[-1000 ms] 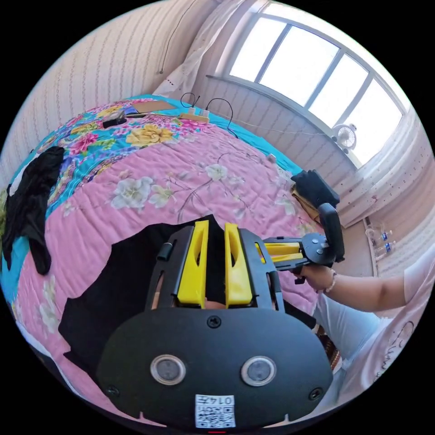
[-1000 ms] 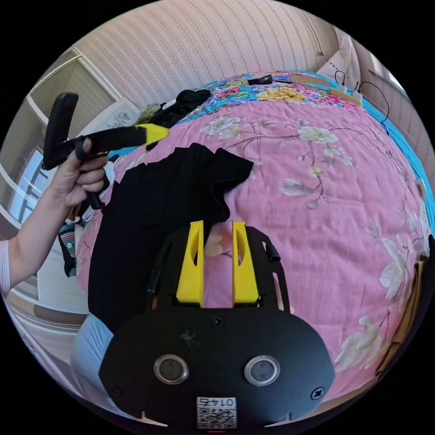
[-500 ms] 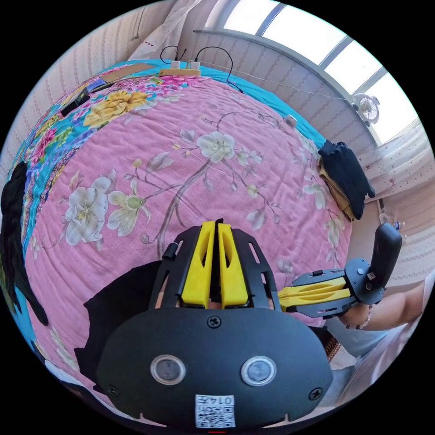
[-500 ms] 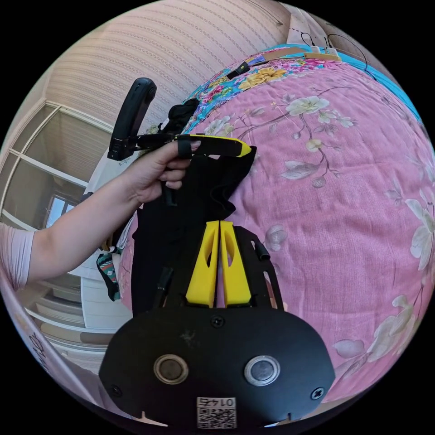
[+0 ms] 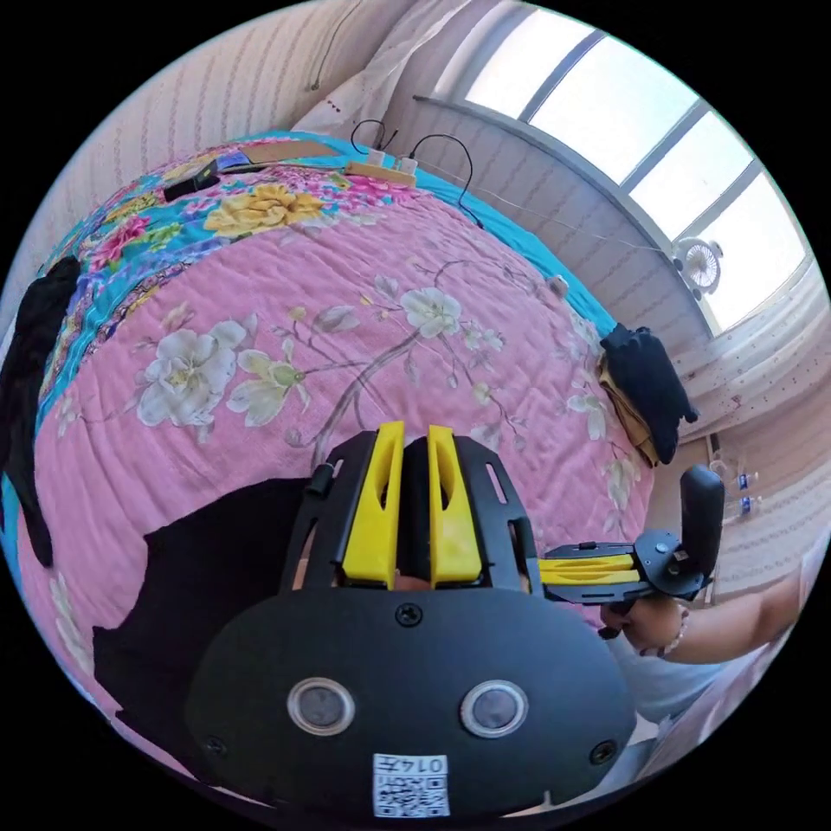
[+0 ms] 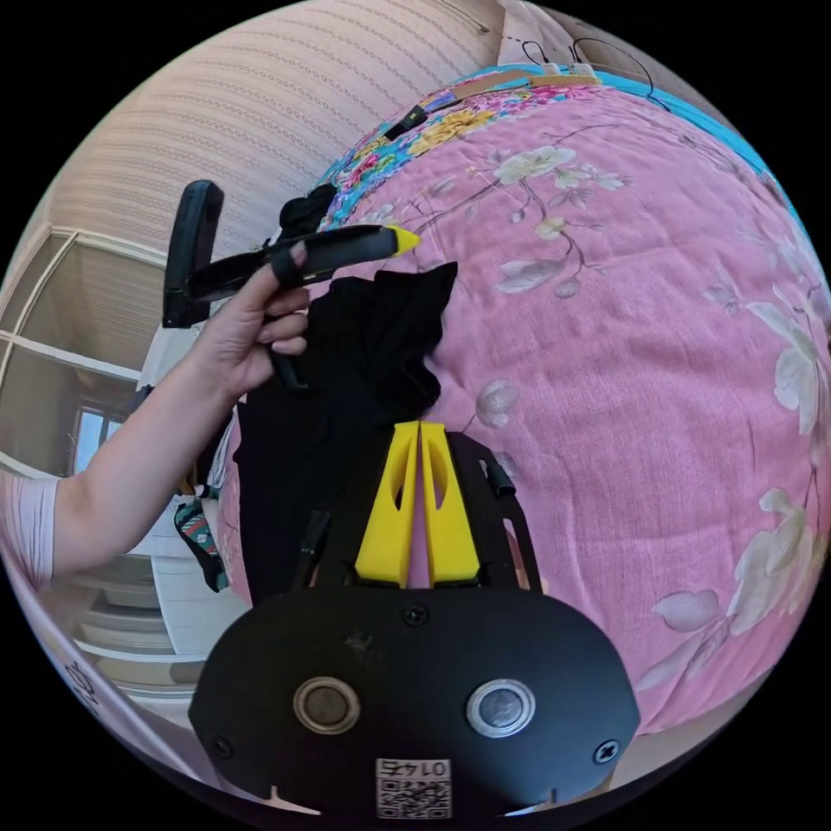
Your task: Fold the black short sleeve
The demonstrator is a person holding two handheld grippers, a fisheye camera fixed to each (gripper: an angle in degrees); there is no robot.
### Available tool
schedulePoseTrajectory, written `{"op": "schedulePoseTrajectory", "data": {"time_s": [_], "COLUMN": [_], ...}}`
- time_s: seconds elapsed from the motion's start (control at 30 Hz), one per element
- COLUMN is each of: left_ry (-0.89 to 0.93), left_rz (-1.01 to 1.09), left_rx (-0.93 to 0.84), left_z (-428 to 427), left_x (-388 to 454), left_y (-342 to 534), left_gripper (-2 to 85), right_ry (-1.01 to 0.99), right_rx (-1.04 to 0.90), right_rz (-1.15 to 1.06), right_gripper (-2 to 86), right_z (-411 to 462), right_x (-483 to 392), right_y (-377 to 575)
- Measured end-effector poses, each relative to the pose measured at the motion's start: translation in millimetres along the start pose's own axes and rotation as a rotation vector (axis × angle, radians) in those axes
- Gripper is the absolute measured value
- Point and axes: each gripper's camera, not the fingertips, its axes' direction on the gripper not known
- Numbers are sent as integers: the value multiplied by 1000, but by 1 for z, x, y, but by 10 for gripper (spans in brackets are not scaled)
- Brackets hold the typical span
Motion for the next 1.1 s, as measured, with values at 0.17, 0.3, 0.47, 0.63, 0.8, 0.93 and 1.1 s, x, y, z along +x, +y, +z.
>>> {"op": "schedulePoseTrajectory", "data": {"time_s": [0.17,0.3,0.47,0.63,0.8,0.93,1.1], "left_ry": [-111,-345,-429,-313,-329,-291,-264], "left_rz": [-316,-622,-812,-819,-869,-889,-877], "left_rx": [193,146,223,283,200,265,293], "left_z": [-126,-187,-238,-234,-221,-232,-241], "left_x": [-50,-100,-154,-196,-217,-216,-217], "left_y": [152,277,375,388,406,434,458], "left_gripper": [50,44,48,63,46,2,-9], "right_ry": [145,119,-86,-128,-46,142,227], "right_rx": [-117,-188,-260,-306,-354,-458,-512], "right_rz": [-177,-414,-695,-879,-993,-967,-983], "right_gripper": [0,4,15,29,55,66,42], "right_z": [7,29,110,199,282,358,395], "right_x": [-42,-116,-258,-390,-490,-526,-540], "right_y": [1,1,-27,-69,-92,-104,-107]}}
